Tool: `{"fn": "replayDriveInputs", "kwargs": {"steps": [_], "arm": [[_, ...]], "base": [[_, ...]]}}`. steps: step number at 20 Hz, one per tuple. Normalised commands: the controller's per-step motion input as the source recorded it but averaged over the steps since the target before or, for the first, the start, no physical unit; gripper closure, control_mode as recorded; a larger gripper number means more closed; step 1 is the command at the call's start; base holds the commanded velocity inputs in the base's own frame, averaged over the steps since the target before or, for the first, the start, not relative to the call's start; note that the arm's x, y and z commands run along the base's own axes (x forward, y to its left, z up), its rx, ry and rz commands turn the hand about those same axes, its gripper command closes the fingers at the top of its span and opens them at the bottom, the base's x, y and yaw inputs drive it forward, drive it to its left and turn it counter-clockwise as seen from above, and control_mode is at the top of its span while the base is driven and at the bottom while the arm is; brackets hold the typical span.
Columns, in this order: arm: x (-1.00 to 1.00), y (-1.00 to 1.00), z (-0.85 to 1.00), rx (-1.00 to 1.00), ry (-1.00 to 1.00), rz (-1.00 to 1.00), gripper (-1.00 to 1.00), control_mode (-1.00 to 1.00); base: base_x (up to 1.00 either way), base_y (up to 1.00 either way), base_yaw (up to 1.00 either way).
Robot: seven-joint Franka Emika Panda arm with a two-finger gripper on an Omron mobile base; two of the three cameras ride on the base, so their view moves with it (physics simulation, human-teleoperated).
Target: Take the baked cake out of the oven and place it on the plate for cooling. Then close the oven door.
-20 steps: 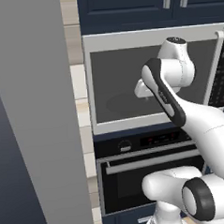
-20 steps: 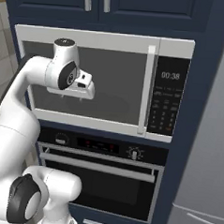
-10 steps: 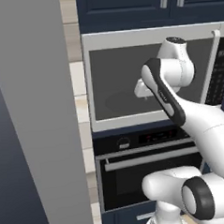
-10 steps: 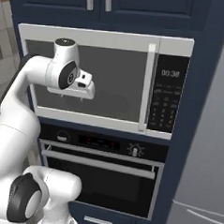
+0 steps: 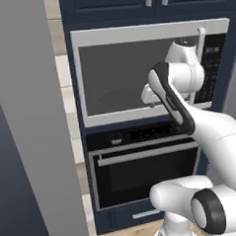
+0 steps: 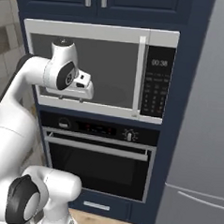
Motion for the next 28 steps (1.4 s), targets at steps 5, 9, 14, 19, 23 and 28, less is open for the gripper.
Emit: {"fn": "replayDriveInputs", "kwargs": {"steps": [5,9,14,19,23,28], "arm": [[0.00,0.00,0.00,0.00,0.00,0.00,-1.00,1.00],[0.00,0.00,0.00,0.00,0.00,0.00,-1.00,1.00],[0.00,0.00,0.00,0.00,0.00,0.00,-1.00,1.00],[0.00,0.00,0.00,0.00,0.00,0.00,-1.00,1.00],[0.00,0.00,0.00,0.00,0.00,0.00,-1.00,1.00],[0.00,0.00,0.00,0.00,0.00,0.00,-1.00,1.00]], "base": [[-0.05,-0.75,0.00],[-0.14,-0.76,0.00],[-0.14,-0.68,-0.02],[-0.11,-0.61,-0.06],[-0.19,-0.51,-0.04],[-0.10,-0.25,0.02]]}}
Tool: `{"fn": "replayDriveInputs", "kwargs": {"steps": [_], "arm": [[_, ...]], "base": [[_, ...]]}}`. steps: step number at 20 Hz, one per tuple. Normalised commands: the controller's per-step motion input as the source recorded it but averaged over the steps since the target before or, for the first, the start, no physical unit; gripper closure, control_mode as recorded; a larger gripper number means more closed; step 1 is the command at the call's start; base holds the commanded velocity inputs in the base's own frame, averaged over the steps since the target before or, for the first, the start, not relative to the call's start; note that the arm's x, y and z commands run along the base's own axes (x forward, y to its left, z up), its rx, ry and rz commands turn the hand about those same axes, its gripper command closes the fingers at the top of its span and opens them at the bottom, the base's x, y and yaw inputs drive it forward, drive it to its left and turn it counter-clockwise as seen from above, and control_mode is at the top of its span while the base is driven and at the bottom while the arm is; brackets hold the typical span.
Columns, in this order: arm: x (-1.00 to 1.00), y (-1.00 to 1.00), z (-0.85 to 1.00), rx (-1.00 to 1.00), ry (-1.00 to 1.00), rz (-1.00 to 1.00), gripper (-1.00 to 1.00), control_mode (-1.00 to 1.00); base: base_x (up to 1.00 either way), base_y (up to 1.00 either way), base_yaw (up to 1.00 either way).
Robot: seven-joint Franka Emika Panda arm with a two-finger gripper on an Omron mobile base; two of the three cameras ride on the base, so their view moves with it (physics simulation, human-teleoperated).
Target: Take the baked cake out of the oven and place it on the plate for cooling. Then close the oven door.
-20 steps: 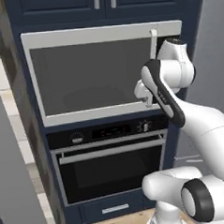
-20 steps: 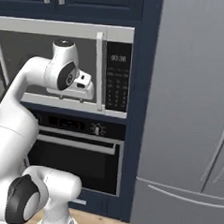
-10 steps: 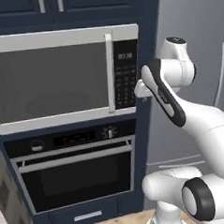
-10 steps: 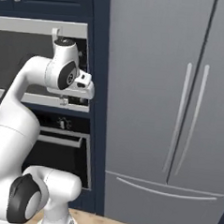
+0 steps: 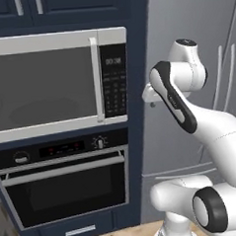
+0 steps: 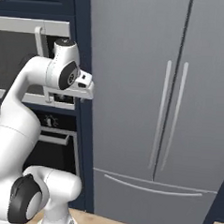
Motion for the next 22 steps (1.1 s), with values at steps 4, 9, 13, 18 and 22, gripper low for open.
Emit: {"fn": "replayDriveInputs", "kwargs": {"steps": [4,9,13,18,22], "arm": [[0.00,0.00,0.00,0.00,0.00,0.00,-1.00,1.00],[0.00,0.00,0.00,0.00,0.00,0.00,-1.00,1.00],[0.00,0.00,0.00,0.00,0.00,0.00,-1.00,1.00],[0.00,0.00,0.00,0.00,0.00,0.00,-1.00,1.00],[0.00,0.00,0.00,0.00,0.00,0.00,-1.00,1.00]], "base": [[-0.01,-0.44,0.00],[-0.05,-0.46,0.00],[-0.02,-0.02,0.02],[0.00,0.00,0.00],[0.00,0.00,0.00]]}}
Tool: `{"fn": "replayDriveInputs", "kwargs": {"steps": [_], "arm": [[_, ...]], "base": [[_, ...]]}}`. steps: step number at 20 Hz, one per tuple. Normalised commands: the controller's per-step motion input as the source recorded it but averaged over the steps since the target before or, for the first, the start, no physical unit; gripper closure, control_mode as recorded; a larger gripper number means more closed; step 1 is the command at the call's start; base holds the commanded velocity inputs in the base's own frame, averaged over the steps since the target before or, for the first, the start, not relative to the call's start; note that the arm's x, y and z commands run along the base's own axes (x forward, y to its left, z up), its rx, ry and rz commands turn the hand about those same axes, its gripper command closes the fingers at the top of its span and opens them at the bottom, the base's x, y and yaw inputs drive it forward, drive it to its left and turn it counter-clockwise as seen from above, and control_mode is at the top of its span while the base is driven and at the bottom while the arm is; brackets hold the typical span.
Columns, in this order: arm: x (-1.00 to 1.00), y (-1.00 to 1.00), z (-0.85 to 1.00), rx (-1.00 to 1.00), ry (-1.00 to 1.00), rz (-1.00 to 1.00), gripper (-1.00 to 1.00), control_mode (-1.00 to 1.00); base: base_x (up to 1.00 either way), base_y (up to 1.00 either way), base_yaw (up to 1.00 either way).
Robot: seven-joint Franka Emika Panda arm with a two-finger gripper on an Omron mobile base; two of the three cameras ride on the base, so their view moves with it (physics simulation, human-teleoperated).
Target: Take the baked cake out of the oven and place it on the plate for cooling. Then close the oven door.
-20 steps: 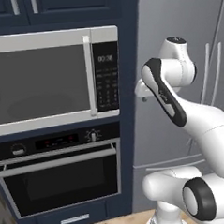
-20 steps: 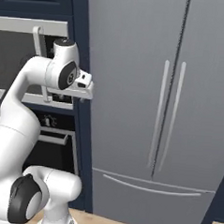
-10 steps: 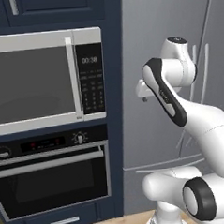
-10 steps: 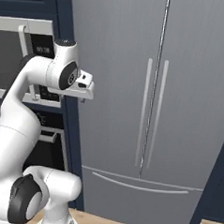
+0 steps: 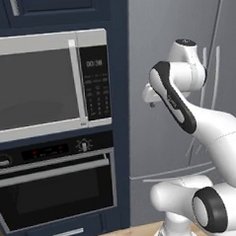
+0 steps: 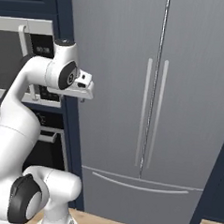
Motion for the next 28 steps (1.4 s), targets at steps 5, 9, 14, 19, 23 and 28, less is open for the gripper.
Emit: {"fn": "replayDriveInputs", "kwargs": {"steps": [5,9,14,19,23,28], "arm": [[0.00,0.00,0.00,0.00,0.00,0.00,-1.00,-1.00],[0.00,0.00,0.00,0.00,0.00,0.00,-1.00,-1.00],[-0.16,0.00,-0.04,-0.02,0.00,0.01,-1.00,-1.00],[-0.37,0.35,-0.13,-0.12,-0.13,0.08,-1.00,-1.00],[-0.28,0.49,-0.12,-0.18,-0.09,0.15,-1.00,-1.00],[-0.17,0.57,-0.24,-0.21,-0.01,0.11,-1.00,-1.00]], "base": [[0.00,0.00,0.00],[0.00,0.00,0.00],[0.00,0.00,0.00],[0.00,0.00,0.00],[0.00,0.00,0.00],[0.00,0.00,0.00]]}}
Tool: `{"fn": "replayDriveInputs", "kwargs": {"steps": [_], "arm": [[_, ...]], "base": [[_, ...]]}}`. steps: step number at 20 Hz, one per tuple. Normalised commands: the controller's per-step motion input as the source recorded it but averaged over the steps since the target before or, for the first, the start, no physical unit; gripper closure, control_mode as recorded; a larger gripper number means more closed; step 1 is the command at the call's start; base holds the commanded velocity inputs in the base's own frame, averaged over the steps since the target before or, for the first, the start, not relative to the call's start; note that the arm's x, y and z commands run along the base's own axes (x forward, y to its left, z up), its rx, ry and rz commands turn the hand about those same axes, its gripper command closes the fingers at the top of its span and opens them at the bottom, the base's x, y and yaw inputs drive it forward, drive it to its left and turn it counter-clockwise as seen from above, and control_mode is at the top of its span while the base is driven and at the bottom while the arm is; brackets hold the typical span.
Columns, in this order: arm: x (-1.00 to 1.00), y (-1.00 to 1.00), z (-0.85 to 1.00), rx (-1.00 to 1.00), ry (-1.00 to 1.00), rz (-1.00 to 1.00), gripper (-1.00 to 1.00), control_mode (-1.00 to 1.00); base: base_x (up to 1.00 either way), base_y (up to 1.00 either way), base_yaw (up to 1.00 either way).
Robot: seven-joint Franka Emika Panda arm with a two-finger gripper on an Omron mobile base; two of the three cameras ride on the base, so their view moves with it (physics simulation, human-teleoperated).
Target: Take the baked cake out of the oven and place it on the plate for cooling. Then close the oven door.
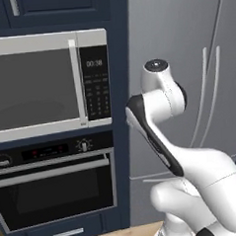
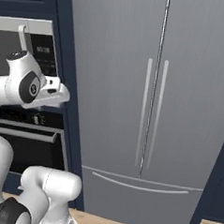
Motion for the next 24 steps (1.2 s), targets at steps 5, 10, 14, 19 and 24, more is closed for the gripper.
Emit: {"fn": "replayDriveInputs", "kwargs": {"steps": [5,10,14,19,24], "arm": [[-0.06,0.58,-0.29,-0.23,-0.04,0.09,-1.00,-1.00],[-0.01,0.58,-0.32,-0.25,-0.11,0.12,-1.00,-1.00],[0.00,0.52,-0.31,-0.23,-0.14,0.12,-1.00,-1.00],[0.00,0.48,-0.31,-0.23,-0.13,0.15,-1.00,-1.00],[0.06,0.40,-0.39,-0.21,-0.21,0.21,-1.00,-1.00]], "base": [[0.00,0.00,0.00],[0.00,0.00,0.00],[0.00,0.00,0.00],[0.00,0.00,0.00],[0.00,0.00,0.00]]}}
